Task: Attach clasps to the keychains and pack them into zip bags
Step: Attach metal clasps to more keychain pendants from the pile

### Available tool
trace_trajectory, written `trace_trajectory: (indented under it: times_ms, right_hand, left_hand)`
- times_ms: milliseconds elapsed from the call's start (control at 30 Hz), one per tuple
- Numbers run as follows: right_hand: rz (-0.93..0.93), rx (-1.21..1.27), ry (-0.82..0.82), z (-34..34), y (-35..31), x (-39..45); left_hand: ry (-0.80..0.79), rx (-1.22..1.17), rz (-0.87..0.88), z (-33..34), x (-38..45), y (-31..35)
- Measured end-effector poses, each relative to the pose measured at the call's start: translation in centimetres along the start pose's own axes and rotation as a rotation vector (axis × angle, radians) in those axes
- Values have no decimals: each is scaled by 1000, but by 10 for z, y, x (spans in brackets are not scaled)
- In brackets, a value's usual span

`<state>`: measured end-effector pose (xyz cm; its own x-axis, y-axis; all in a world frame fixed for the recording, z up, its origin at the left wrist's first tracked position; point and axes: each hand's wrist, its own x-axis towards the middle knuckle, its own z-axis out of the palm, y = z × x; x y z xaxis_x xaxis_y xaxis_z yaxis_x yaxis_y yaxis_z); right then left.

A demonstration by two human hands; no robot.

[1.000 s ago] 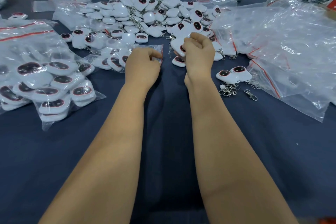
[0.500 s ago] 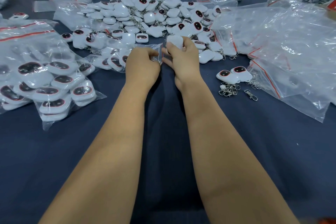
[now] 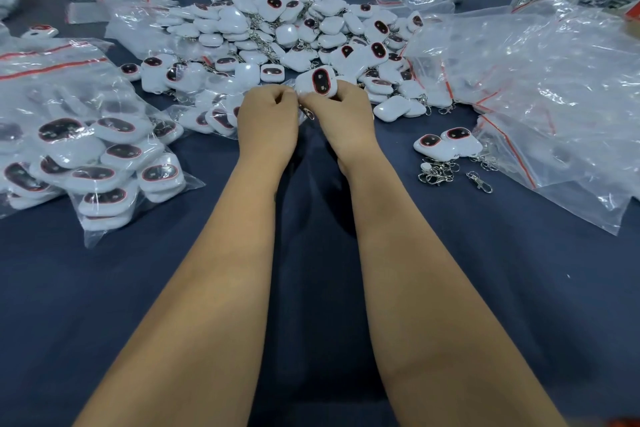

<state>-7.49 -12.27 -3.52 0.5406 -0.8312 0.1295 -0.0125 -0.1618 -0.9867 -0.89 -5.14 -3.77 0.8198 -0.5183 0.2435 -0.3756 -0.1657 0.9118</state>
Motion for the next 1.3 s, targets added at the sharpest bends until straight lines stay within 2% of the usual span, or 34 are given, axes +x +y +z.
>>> trace_trajectory:
  times_ms: [133,267,767,1300]
  right_hand:
    - [16,46,-31,-3,-3,-1]
    - [31,96,-37,-5,-7,-1]
    - [24,26,-7,-4,-8,-3]
    - [28,-10,-72,-4,-5,-1]
  left_hand:
    - [-54,38,19,-2,-2,1]
    - [-19,-10,-43,-1,-2,2]
    - [-20,-110,-28,0,-1,1]
    - [-33,-259,10,0,-1,5]
